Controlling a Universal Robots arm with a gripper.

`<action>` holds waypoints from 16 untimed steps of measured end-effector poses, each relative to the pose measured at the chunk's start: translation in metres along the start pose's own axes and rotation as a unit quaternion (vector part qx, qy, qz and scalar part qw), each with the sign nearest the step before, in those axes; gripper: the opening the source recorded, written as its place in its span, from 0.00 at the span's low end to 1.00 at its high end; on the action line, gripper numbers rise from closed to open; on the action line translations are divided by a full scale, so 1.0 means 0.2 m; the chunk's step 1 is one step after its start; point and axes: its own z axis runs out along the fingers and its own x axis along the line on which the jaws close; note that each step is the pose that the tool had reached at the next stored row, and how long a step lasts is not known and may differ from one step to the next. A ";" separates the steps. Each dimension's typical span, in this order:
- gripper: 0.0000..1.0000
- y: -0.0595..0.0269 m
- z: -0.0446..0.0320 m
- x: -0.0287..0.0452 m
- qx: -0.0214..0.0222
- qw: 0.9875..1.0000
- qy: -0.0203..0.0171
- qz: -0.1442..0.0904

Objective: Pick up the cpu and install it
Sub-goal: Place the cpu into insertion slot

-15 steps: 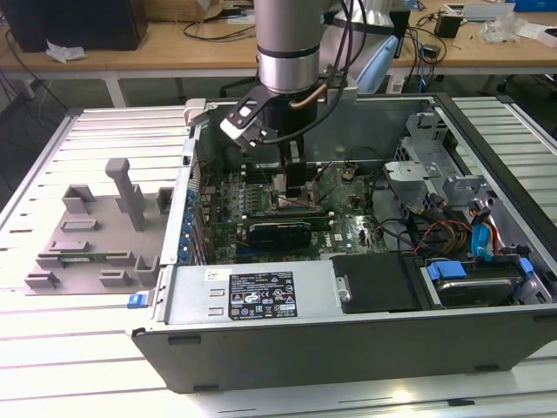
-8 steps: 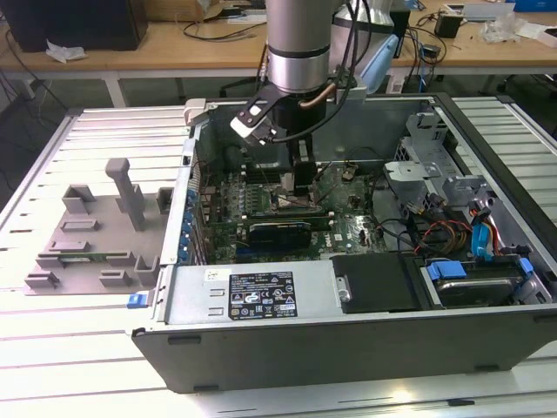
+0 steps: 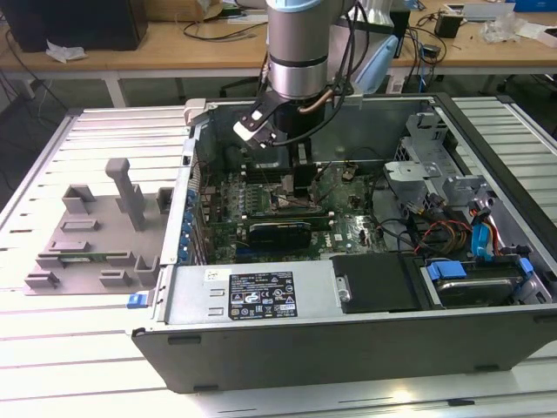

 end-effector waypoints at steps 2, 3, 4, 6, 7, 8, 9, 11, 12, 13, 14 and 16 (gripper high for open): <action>0.55 -0.001 0.019 0.018 0.000 1.000 -0.005 -0.002; 0.55 -0.001 0.025 0.026 0.000 1.000 -0.010 -0.004; 0.55 -0.002 0.031 0.031 -0.001 1.000 -0.017 -0.007; 0.55 -0.002 0.043 0.037 -0.001 1.000 -0.020 -0.013; 0.55 -0.003 0.050 0.038 -0.001 1.000 -0.020 -0.016; 0.55 -0.007 0.060 0.039 -0.001 1.000 -0.019 -0.019; 0.55 -0.012 0.065 0.039 -0.002 1.000 -0.019 -0.019; 0.55 -0.027 0.074 0.041 -0.002 1.000 -0.019 -0.019; 0.55 -0.029 0.076 0.043 -0.002 1.000 -0.019 -0.019; 0.55 -0.031 0.078 0.045 -0.002 1.000 -0.019 -0.019; 0.55 -0.035 0.086 0.046 -0.002 1.000 -0.019 -0.019; 0.55 -0.039 0.108 0.048 -0.002 1.000 -0.019 -0.019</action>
